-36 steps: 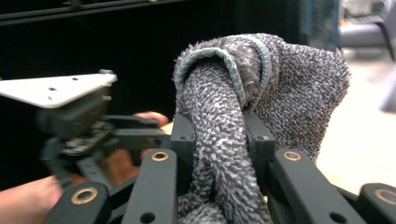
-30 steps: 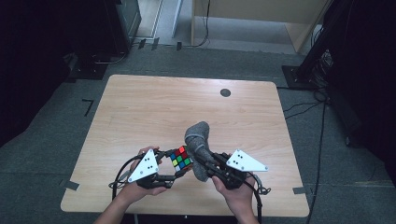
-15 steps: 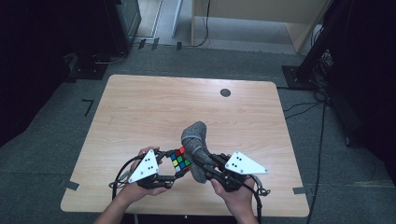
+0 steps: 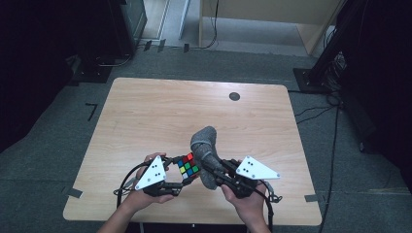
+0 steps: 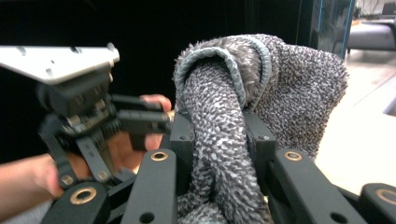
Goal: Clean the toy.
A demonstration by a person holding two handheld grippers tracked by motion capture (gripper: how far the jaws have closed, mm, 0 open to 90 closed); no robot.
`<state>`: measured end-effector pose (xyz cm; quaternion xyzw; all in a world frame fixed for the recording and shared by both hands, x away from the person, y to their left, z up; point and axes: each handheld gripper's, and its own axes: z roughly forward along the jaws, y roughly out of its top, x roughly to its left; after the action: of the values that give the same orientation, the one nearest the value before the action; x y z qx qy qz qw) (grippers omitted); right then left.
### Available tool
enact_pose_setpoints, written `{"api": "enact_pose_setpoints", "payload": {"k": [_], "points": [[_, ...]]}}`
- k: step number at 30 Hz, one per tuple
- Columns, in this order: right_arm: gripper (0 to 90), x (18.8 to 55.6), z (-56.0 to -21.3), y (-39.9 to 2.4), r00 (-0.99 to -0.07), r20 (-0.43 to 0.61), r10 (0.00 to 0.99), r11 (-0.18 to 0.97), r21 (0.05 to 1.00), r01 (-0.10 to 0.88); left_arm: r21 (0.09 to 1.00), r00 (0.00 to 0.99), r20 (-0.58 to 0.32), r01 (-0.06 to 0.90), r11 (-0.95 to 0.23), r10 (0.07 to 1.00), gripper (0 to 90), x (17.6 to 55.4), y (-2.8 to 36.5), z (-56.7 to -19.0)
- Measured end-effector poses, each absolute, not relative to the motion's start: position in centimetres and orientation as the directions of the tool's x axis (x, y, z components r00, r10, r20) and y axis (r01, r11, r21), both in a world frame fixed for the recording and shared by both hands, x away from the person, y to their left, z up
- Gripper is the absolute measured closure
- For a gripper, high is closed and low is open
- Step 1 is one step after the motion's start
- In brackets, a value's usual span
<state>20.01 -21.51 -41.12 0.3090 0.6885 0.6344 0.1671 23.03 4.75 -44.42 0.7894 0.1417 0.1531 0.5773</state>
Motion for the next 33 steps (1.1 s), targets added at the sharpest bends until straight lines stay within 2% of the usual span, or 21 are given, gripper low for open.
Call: {"api": "enact_pose_setpoints", "payload": {"k": [2, 7, 9, 13, 16, 17, 20, 23, 26, 30, 33], "points": [[71.2, 20.5, -42.0, -21.7, -0.734, 0.189, 0.652, -0.007, 0.970, 0.244, 0.952, 0.910, 0.091, 0.040, -0.305, 0.404, 34.4, 22.9, 4.8, -44.5], [71.4, 22.0, -43.9, -22.9, -0.654, 0.260, 0.711, -0.012, 0.933, 0.359, 0.966, 0.912, 0.060, 0.049, -0.252, 0.407, 34.4, 23.2, 5.6, -43.8], [71.2, 21.9, -43.6, -23.0, -0.657, 0.274, 0.703, -0.034, 0.935, 0.353, 0.965, 0.909, 0.063, 0.049, -0.257, 0.411, 34.4, 23.3, 5.7, -43.9], [70.9, 20.6, -41.5, -22.5, -0.718, 0.243, 0.652, -0.074, 0.963, 0.259, 0.956, 0.908, 0.081, 0.046, -0.290, 0.410, 34.4, 23.2, 5.3, -44.3], [70.6, 20.3, -41.2, -21.8, -0.746, 0.217, 0.630, -0.044, 0.969, 0.244, 0.962, 0.915, 0.068, 0.046, -0.271, 0.398, 34.4, 23.0, 5.1, -44.0], [70.4, 20.4, -41.5, -21.7, -0.743, 0.222, 0.632, -0.041, 0.966, 0.254, 0.958, 0.913, 0.079, 0.042, -0.283, 0.401, 34.4, 22.9, 5.0, -44.0], [70.4, 21.5, -42.8, -22.4, -0.711, 0.335, 0.618, -0.086, 0.928, 0.363, 0.959, 0.910, 0.073, 0.048, -0.281, 0.407, 34.4, 23.0, 5.1, -44.1], [70.9, 22.1, -43.6, -23.3, -0.666, 0.350, 0.659, -0.076, 0.911, 0.405, 0.965, 0.915, 0.047, 0.061, -0.253, 0.401, 34.4, 23.2, 5.2, -44.0], [71.2, 22.0, -43.2, -23.6, -0.660, 0.354, 0.663, -0.097, 0.914, 0.393, 0.961, 0.915, 0.052, 0.063, -0.268, 0.400, 34.3, 23.3, 5.1, -44.3], [71.2, 20.9, -41.5, -23.0, -0.716, 0.303, 0.629, -0.107, 0.946, 0.306, 0.957, 0.915, 0.059, 0.062, -0.284, 0.399, 34.4, 23.2, 4.9, -44.5], [71.2, 20.5, -41.3, -22.3, -0.742, 0.280, 0.610, -0.085, 0.953, 0.290, 0.962, 0.919, 0.058, 0.053, -0.269, 0.391, 34.4, 23.0, 4.9, -44.1]]}}
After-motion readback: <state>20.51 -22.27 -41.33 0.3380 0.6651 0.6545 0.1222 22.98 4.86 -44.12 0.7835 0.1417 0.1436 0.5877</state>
